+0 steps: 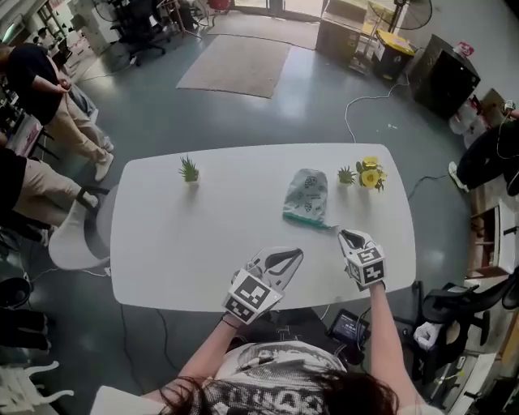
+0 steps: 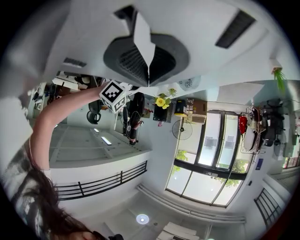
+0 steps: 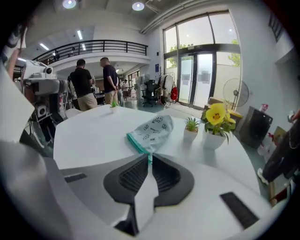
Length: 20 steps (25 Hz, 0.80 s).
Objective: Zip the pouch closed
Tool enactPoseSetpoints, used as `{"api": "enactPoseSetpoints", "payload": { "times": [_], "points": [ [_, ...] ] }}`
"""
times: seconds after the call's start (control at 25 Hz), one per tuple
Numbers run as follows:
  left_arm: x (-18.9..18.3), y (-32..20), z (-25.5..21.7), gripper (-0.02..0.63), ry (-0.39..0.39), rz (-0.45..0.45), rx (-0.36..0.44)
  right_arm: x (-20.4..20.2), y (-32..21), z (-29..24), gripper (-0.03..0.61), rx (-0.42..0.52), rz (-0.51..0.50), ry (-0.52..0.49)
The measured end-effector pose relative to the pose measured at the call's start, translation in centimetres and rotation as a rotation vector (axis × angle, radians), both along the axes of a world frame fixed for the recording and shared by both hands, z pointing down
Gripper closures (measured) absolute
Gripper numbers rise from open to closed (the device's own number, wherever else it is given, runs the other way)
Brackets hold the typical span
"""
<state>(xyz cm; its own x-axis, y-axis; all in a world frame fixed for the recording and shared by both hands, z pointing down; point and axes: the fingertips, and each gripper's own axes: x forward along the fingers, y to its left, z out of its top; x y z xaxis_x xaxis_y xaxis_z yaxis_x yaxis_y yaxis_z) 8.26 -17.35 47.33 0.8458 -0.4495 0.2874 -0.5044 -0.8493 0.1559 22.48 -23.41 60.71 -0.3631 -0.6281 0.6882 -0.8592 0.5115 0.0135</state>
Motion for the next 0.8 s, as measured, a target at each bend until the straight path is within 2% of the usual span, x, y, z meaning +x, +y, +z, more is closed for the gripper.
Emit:
{"api": "enactPoseSetpoints", "payload": {
  "times": [0.28,0.48,0.72,0.8],
  "points": [
    [0.8,-0.8,0.5,0.6,-0.027,-0.122,-0.007,2.0,-2.4,4.8,0.526,-0.107,-0.171,0.08],
    [0.7,-0.9,1.1,0.6,-0.058,-0.201,-0.016,1.9,-3.7,6.7,0.487,-0.163,-0.288,0.071],
    [0.3,-0.7,1.8,0.6,-0.095,-0.274,-0.037,-0.1,-3.4,7.7,0.486,-0.242,-0.436,0.026],
    [0.4,-0.6,1.9,0.6,-0.102,-0.29,-0.044,-0.3,-3.1,7.8,0.529,-0.251,-0.461,0.014]
  ]
}}
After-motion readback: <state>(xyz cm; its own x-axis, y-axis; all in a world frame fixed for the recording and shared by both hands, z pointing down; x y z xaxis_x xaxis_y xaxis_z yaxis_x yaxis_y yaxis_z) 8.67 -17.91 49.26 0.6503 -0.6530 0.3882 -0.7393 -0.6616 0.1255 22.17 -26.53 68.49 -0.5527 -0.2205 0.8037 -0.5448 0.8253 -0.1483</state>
